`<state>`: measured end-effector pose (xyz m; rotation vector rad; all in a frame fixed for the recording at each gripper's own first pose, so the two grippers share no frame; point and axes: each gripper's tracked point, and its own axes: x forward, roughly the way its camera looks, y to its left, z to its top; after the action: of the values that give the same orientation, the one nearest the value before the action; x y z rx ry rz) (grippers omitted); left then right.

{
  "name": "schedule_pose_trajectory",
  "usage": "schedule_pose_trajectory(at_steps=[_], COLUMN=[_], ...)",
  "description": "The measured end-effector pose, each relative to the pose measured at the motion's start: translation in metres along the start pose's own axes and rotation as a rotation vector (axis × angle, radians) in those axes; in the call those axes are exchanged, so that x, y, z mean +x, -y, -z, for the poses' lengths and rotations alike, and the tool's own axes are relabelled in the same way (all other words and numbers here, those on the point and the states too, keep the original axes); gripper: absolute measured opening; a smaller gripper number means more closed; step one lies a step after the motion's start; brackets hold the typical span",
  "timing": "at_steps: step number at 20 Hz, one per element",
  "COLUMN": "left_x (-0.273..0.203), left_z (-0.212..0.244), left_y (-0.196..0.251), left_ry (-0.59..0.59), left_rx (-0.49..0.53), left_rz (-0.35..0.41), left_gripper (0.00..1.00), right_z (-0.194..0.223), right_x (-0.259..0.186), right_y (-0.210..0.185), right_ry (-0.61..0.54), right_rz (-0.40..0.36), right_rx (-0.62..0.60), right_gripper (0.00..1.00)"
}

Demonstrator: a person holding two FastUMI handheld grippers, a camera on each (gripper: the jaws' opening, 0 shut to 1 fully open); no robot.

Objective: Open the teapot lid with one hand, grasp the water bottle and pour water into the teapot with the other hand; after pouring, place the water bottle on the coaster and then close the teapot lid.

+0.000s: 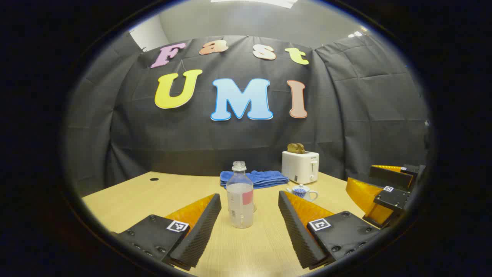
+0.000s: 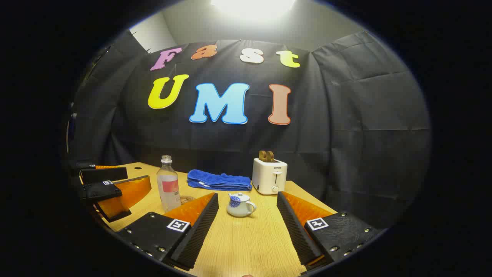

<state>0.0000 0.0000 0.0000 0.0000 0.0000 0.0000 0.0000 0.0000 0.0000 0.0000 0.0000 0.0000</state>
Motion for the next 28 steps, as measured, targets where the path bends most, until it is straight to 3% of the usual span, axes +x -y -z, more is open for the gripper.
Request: schedule_pose_trajectory(at_steps=[13,19,28], left_x=[0.028,0.067,0.113], left_z=[0.012,0.04,0.063], left_y=[-0.01,-0.019,-0.023], left_ry=[-0.009,-0.059,-0.085], left_rx=[0.015,0.009,0.044], left_rz=[-0.006,0.003,0.029], left_gripper=[1.0,1.0,1.0], right_z=[-0.004,-0.007,0.016], right_x=[0.043,0.087,0.167], right_y=[-0.001,-0.02,-0.02], right_ry=[0.012,0.002,-0.054], right_rz=[-0.002,-0.06,-0.035], right_rx=[0.023,0.035,0.03], right_gripper=[0.95,0.95,0.95])
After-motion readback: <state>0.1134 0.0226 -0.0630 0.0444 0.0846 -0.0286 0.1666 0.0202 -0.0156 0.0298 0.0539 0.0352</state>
